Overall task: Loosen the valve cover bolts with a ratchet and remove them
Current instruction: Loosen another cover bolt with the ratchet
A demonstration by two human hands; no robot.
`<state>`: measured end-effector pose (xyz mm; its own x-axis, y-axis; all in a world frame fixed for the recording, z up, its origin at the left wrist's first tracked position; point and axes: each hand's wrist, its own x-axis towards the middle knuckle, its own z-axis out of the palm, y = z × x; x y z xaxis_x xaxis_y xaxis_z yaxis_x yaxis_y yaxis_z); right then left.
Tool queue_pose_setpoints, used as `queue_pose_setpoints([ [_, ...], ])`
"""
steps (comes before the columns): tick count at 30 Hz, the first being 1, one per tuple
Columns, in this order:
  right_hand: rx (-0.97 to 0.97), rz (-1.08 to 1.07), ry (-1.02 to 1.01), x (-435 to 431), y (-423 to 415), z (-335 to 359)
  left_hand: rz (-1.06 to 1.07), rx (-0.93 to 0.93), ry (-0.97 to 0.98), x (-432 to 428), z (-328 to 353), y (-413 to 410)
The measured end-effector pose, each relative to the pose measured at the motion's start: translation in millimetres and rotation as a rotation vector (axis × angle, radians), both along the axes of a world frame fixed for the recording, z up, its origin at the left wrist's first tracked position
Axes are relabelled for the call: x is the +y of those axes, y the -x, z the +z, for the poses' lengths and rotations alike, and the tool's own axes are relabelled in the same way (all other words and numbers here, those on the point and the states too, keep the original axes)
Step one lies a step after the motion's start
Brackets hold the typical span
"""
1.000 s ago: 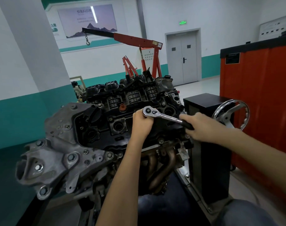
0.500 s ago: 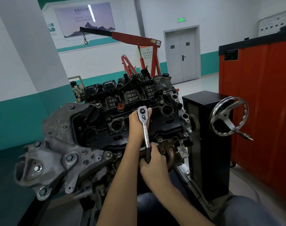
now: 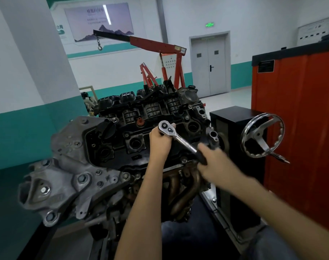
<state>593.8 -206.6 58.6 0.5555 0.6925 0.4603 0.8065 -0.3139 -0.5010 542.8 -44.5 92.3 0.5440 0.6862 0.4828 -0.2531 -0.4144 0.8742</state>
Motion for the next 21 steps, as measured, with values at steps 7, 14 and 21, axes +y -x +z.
queue_pose_setpoints([
  [7, 0.430, 0.136, -0.303, 54.8, 74.3, -38.8, 0.036, 0.043, 0.036, 3.1, 5.3, -4.5],
  [14, -0.155, 0.134, 0.232, -15.9, -47.1, 35.0, -0.034, 0.106, -0.098, 1.9, 6.1, -0.1],
  [21, -0.114, 0.079, 0.126, -10.4, -29.7, 21.6, 0.004, 0.001, -0.032, 0.4, -3.2, -1.0],
])
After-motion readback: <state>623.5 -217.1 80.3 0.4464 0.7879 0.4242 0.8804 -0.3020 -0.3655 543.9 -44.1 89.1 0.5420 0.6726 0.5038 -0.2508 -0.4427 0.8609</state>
